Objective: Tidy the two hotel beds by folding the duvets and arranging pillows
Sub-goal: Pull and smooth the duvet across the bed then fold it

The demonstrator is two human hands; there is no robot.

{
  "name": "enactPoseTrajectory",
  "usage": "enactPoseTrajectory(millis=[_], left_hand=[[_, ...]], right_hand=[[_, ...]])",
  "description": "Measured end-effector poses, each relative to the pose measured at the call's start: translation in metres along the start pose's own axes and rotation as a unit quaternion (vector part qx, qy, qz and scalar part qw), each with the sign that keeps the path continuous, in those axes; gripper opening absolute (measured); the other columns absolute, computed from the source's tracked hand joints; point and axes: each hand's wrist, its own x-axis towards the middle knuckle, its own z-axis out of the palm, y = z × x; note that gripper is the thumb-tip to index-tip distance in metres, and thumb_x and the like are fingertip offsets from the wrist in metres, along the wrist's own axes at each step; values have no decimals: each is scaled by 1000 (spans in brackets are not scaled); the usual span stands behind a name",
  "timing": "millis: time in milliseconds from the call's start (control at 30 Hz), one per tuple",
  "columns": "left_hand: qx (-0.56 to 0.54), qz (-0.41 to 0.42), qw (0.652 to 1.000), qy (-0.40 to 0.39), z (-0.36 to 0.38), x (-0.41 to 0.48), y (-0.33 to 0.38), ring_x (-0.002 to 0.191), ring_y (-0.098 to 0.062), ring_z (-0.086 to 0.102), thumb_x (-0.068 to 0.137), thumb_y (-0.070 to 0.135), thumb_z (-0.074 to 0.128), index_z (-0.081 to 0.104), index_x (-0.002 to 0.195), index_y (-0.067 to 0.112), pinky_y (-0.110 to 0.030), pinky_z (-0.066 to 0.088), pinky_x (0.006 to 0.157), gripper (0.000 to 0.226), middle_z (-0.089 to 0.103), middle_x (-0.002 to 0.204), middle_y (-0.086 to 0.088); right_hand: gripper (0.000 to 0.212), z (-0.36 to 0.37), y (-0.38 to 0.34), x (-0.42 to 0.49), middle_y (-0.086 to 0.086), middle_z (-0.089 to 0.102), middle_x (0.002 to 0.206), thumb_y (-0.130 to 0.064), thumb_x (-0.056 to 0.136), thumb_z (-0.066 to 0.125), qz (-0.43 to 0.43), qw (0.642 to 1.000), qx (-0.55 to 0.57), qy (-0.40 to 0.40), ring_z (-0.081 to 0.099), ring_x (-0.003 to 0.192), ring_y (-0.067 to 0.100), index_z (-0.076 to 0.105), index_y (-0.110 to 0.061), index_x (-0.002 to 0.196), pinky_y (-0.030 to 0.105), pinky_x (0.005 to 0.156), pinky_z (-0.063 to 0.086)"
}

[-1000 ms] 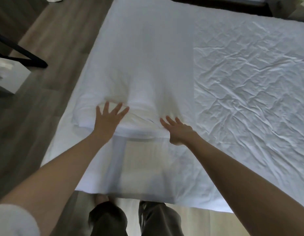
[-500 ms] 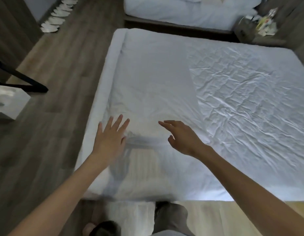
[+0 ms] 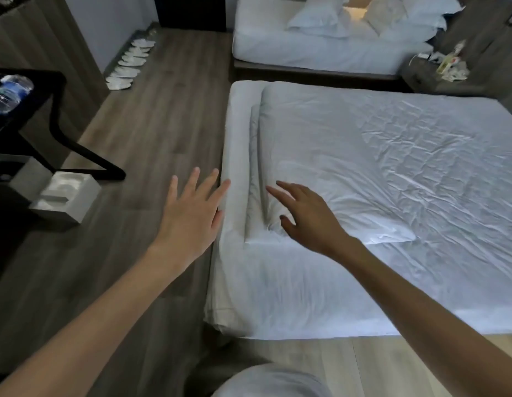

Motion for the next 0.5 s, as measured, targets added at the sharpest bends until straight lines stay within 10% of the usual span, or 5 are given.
enactPoseTrajectory(millis=[500], left_hand=[[0,82,996,-27,7,89,-140,149,-23,2,103,40,27,4,154,30,-45,11,121,57,5,162,3]], right_hand=[[63,49,-56,133,2,31,155,-22,94,54,129,991,27,19,32,139,24,29,-28,151,45,107,38]])
